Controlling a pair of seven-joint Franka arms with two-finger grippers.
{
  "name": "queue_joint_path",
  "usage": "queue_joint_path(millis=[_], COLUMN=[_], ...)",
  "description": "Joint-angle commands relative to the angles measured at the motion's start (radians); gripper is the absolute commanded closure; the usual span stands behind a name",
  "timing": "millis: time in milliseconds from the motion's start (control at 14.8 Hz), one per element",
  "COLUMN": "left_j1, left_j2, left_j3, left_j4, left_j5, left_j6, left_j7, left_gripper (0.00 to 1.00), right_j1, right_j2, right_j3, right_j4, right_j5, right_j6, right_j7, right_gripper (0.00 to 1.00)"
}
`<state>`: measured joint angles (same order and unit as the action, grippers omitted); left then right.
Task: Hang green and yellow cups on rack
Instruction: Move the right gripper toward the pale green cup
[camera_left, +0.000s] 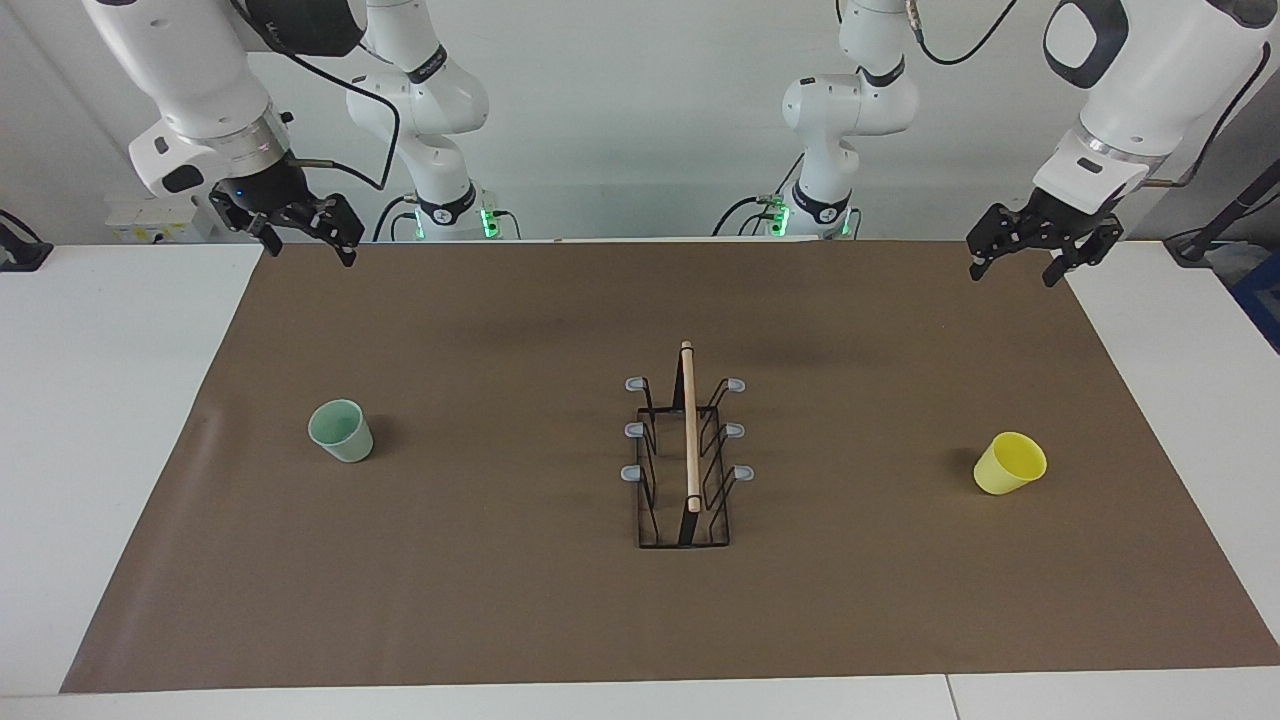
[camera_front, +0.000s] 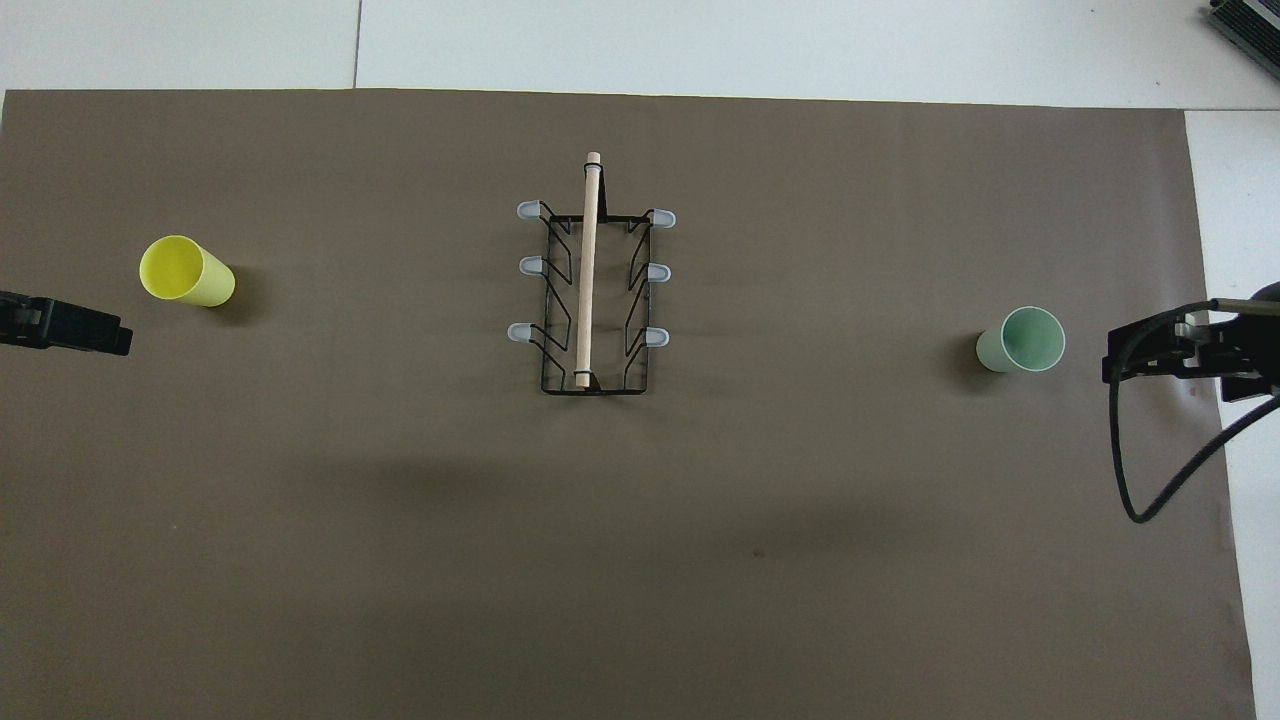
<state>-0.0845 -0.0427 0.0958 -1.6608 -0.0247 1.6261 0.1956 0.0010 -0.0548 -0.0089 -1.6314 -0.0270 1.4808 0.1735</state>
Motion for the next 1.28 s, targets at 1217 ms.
queue_joint_path(millis=[1217], left_j1=[-0.011], left_j2=[-0.008], left_j3=[0.010], left_j4=[0.000], left_j5=[-0.001], left_j6=[-0.015], left_j7=[-0.010], left_gripper=[0.00], right_j1=[-0.013], right_j2=[0.620], right_j3=[0.027], right_j4=[0.304], right_j5=[-0.187], right_j6=[0.177], right_j7=[-0.362], right_gripper=[0.00])
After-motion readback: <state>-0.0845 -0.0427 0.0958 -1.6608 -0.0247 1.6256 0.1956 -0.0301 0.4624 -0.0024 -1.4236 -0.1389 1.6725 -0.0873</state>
